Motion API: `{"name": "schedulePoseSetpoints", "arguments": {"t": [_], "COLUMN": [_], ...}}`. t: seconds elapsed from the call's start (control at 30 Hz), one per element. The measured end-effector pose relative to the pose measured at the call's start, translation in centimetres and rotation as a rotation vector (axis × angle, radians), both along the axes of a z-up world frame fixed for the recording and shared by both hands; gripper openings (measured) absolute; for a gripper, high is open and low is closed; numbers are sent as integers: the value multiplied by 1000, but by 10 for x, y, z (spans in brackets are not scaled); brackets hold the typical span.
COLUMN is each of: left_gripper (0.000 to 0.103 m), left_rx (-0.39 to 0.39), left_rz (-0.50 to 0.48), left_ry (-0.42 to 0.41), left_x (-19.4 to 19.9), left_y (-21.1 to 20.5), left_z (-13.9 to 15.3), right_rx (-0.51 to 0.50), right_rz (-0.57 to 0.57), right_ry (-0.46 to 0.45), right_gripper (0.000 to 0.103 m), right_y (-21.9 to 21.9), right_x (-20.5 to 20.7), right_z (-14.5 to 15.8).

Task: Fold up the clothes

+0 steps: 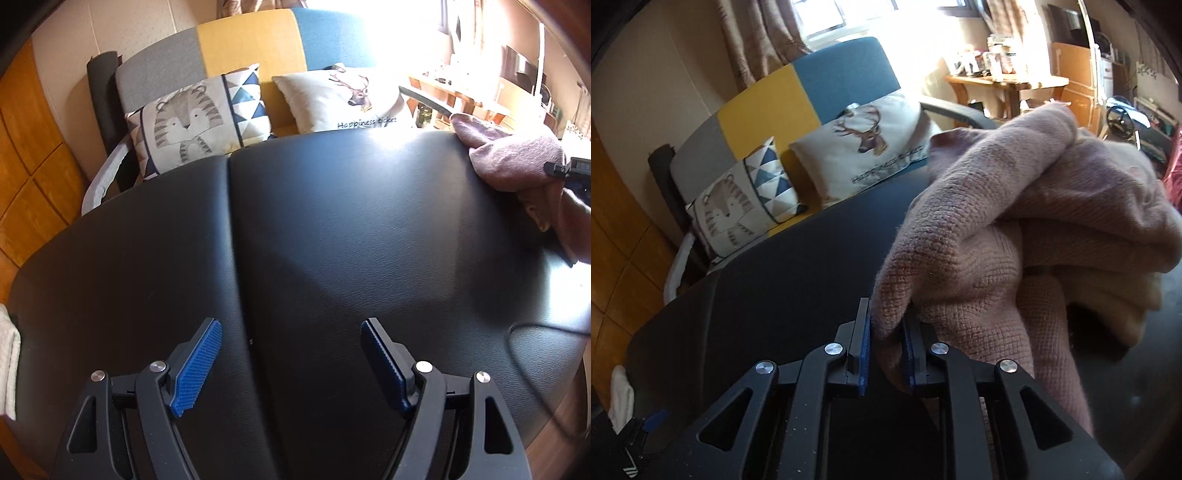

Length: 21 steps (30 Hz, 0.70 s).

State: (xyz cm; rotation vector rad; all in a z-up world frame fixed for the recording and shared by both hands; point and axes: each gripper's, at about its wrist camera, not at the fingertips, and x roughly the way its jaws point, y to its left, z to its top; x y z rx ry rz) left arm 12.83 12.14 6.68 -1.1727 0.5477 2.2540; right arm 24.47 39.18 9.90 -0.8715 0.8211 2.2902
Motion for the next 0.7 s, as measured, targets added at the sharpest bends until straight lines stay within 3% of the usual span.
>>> {"name": "schedulePoseSetpoints", "arguments": {"t": [0.3,0.37,0.47,0.63,0.7], "left_gripper": [79,79,79,79,79], "left_rx": [-25,-29,-33,-33,-16], "left_rz": [107,140,193,277,288], "left_ry": [-14,-10,-7,-13,-16], "left_x": [-25,-32,-43,-58,-60], "left_y": [-44,-56,-77,-108,-117], "left_z": [-16,-18,-22,-25,-24], "right_rx": [-170,-230,-302,-279,-206], "right_rz": [271,339,443,550,537], "right_ry": [60,72,63,96,117], "right_gripper": [11,0,0,0,1], "right_y": [-124,-150,-194,-238,-237], "right_x": [-84,-97,-115,-123,-115], "right_z": [-40,-48,-67,-73,-62]}}
